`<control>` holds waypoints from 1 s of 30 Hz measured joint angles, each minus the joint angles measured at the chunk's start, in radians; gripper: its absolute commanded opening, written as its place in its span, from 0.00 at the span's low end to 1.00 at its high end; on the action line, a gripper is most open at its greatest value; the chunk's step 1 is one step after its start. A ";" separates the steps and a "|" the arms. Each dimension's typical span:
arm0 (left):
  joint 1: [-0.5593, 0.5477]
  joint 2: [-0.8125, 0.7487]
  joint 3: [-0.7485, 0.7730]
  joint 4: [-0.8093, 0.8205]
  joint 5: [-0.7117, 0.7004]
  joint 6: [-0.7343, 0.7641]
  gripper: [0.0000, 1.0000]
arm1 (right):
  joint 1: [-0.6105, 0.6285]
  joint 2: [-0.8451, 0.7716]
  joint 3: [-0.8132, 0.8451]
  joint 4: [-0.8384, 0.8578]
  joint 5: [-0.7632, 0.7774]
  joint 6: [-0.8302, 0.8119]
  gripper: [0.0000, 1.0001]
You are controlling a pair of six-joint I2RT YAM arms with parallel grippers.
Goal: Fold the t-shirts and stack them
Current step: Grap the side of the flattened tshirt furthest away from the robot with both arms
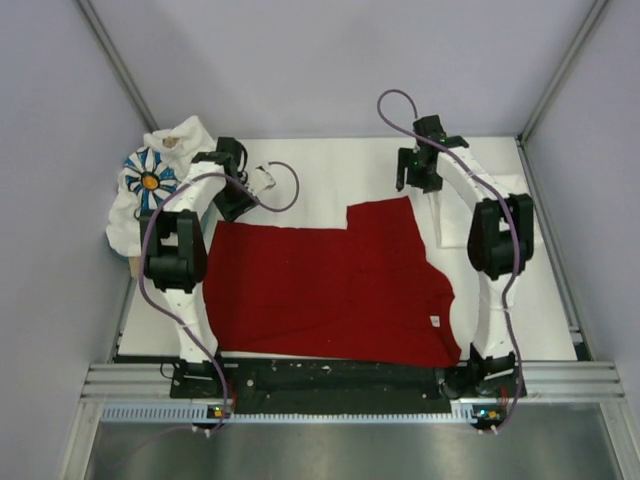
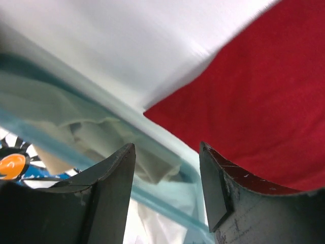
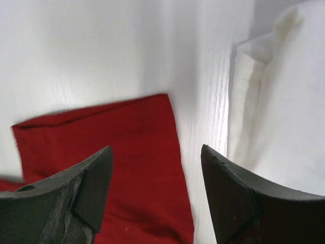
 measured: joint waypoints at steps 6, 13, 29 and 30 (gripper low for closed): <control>0.014 0.117 0.091 -0.011 0.012 -0.019 0.59 | 0.000 0.260 0.158 -0.033 0.005 -0.053 0.68; 0.038 0.209 0.165 -0.035 0.034 -0.024 0.59 | 0.004 0.315 0.222 -0.052 -0.043 -0.075 0.18; 0.046 0.256 0.155 -0.107 0.126 0.001 0.00 | 0.007 0.197 0.056 -0.047 -0.161 -0.078 0.00; 0.047 0.246 0.139 -0.101 0.132 0.008 0.00 | 0.008 0.160 0.017 -0.045 -0.168 -0.078 0.00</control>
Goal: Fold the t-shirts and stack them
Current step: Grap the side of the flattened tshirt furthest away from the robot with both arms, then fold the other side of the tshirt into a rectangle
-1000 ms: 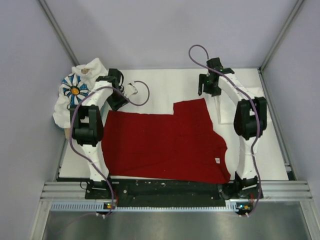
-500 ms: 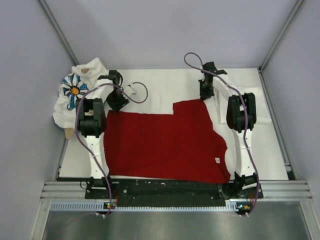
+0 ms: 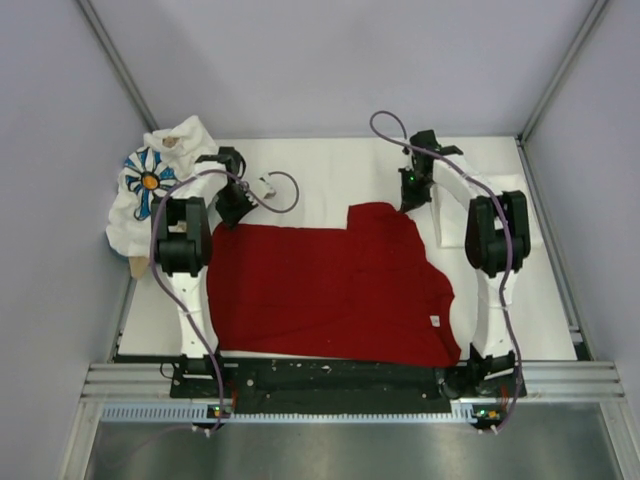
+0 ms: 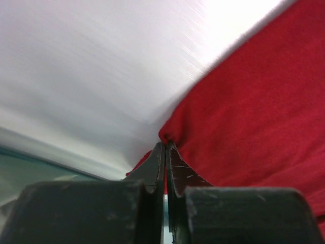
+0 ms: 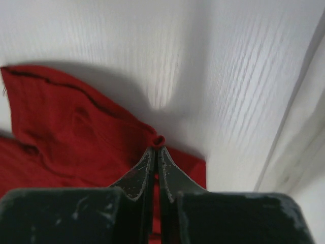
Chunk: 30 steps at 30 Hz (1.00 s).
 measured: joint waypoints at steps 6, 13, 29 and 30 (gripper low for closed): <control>0.003 -0.130 -0.187 0.074 0.008 -0.001 0.00 | 0.012 -0.293 -0.234 0.042 -0.020 0.018 0.00; 0.006 -0.473 -0.422 0.189 0.011 -0.013 0.00 | 0.047 -0.753 -0.609 0.077 -0.027 0.079 0.00; 0.006 -0.860 -0.872 0.230 -0.001 0.060 0.00 | 0.060 -1.308 -1.022 -0.167 -0.076 0.287 0.00; 0.006 -0.861 -0.887 0.232 -0.002 0.063 0.00 | 0.061 -1.318 -1.038 -0.177 -0.076 0.300 0.00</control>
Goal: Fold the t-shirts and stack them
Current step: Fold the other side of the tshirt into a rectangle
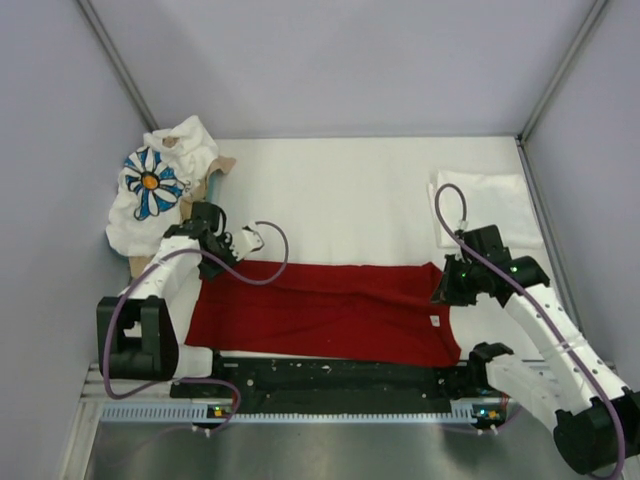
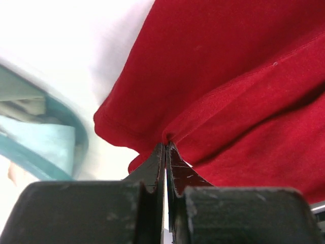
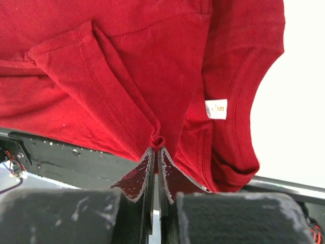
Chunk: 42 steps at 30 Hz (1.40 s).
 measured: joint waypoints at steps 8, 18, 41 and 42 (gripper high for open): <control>0.000 -0.002 -0.034 0.011 -0.018 0.013 0.00 | 0.003 -0.072 -0.042 -0.042 -0.002 0.061 0.00; 0.002 -0.004 -0.062 -0.040 -0.065 0.075 0.57 | 0.003 -0.078 -0.155 -0.063 -0.020 0.168 0.64; -0.628 0.293 0.384 -0.049 0.262 -0.340 0.12 | 0.077 0.503 -0.001 0.563 -0.045 0.150 0.00; -0.627 0.318 0.383 -0.035 0.247 -0.352 0.12 | 0.097 0.558 0.020 0.581 -0.047 0.143 0.00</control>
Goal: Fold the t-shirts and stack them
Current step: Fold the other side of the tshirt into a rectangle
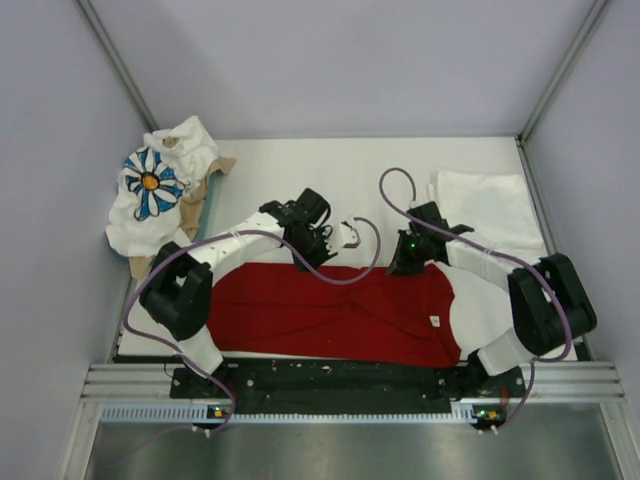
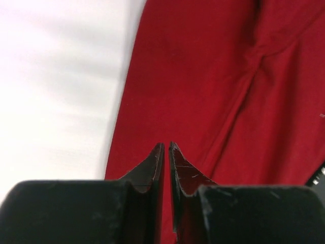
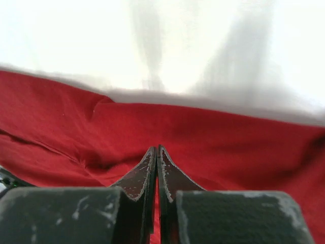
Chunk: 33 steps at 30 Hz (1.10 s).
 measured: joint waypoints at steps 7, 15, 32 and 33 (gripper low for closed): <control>0.026 0.045 -0.177 0.107 -0.088 -0.042 0.12 | 0.123 0.159 0.048 0.046 0.003 -0.017 0.00; 0.044 0.060 -0.211 0.129 -0.101 -0.066 0.13 | 0.206 0.119 -0.005 0.067 0.039 0.008 0.00; 0.079 0.062 -0.211 0.138 -0.078 -0.073 0.16 | 0.582 -0.037 -0.027 -0.128 0.211 0.160 0.00; 0.079 0.062 -0.211 0.138 -0.078 -0.073 0.17 | 0.587 -0.037 -0.027 -0.133 0.201 0.156 0.00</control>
